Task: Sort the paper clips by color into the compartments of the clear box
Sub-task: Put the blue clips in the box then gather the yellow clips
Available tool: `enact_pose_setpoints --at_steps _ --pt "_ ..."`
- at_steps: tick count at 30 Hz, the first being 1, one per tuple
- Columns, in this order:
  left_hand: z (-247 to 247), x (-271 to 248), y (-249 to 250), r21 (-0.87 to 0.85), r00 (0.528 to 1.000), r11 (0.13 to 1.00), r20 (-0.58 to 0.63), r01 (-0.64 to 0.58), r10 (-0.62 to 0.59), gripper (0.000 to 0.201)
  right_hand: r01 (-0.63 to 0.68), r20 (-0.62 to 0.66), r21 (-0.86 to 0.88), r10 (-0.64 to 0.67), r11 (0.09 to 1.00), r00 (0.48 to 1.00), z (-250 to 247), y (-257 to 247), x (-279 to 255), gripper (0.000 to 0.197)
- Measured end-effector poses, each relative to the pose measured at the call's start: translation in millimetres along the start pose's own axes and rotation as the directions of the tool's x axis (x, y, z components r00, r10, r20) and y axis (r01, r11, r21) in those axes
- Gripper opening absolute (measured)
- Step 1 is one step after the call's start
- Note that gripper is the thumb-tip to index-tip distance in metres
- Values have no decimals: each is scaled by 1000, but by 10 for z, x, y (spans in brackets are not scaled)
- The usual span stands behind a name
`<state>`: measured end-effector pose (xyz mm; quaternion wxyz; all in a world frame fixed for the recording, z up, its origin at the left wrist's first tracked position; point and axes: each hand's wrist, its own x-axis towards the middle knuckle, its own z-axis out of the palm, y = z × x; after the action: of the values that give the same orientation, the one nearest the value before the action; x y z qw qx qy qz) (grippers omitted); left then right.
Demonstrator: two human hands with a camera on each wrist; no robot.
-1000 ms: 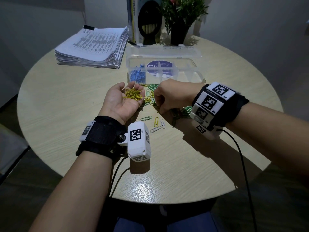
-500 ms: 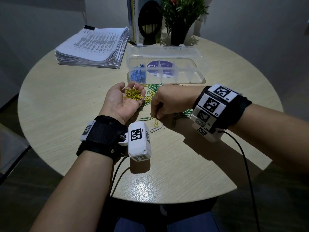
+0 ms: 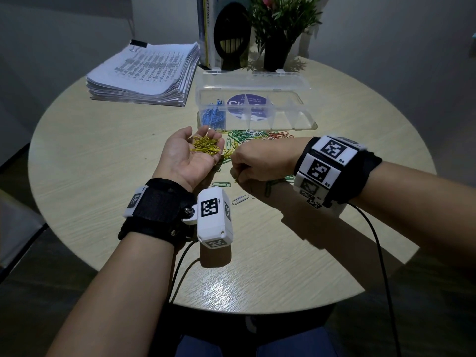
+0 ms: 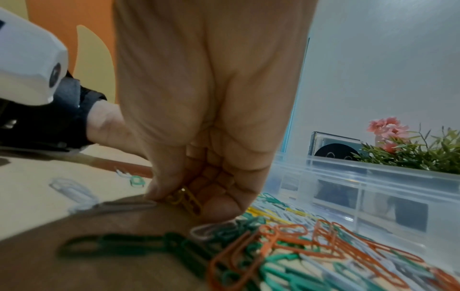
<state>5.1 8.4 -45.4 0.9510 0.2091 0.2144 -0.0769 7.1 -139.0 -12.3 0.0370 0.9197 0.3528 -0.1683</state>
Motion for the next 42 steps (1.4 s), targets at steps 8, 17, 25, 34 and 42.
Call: enact_pose_setpoints --at_steps 8,17,25,34,42 --pt "-5 -4 6 18 1000 1000 -7 2 -2 35 -37 -109 69 45 997 993 -66 94 6 17" --pt "21 -5 -20 -17 998 1000 55 26 -25 34 80 -416 337 72 938 906 -532 -114 197 25" --pt "-30 9 119 -51 997 997 -33 -66 64 37 -84 -360 246 172 965 917 -456 21 259 21" --pt "-40 -23 183 -116 997 991 -41 -70 66 37 -103 -166 103 119 989 979 -268 -13 403 24" --pt "-43 -23 183 -118 997 991 -38 -70 65 35 -133 -156 62 141 989 978 -252 -40 427 22"
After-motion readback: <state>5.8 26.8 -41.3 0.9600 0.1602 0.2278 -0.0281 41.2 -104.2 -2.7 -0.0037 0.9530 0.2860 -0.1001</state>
